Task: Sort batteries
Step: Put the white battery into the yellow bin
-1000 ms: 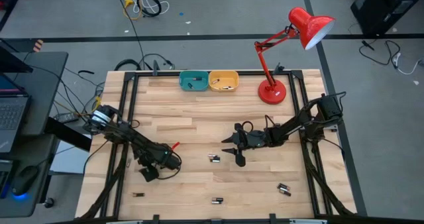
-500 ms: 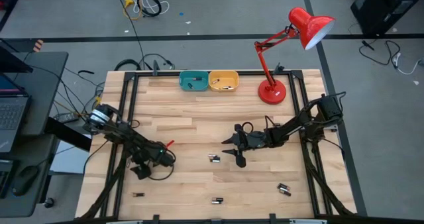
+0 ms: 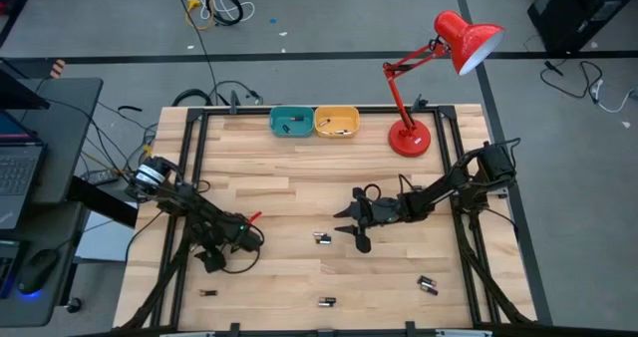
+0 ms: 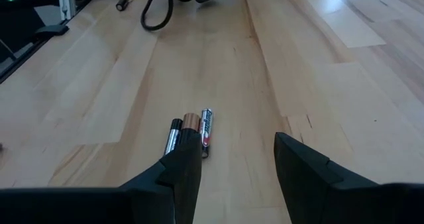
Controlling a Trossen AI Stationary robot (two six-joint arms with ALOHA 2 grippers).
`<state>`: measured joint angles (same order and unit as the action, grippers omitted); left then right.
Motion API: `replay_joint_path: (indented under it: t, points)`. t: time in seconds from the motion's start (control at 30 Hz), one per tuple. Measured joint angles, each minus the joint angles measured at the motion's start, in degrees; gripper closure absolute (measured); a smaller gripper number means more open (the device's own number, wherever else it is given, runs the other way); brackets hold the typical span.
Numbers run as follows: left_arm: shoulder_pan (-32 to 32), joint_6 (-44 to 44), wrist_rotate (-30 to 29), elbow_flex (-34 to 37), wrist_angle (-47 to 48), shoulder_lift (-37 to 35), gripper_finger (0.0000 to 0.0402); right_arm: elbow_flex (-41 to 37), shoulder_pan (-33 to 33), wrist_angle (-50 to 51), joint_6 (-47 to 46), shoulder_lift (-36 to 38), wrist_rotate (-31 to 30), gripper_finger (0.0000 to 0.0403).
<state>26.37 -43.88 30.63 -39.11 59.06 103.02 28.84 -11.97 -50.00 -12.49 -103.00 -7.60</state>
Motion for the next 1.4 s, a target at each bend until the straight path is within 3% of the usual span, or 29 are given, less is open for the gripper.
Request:
replay_joint_path:
  t: [0.57, 1.23, 1.4]
  points:
    - [0.88, -1.72, -6.72, -5.03, 1.08, 0.11, 0.0354, 0.0, 0.0, -0.02, 0.0, 0.0, 0.02, 0.0229]
    - [-0.18, -0.42, -22.92, -14.91, 4.96, 0.11, 0.0357, 0.0, -0.02, -0.07, 0.0, 0.0, 0.02, 0.0229]
    - [-2.75, 2.23, -30.37, -19.8, 2.97, 0.11, 0.0357, 0.0, -0.02, -0.07, -0.01, 0.0, 0.02, 0.0229]
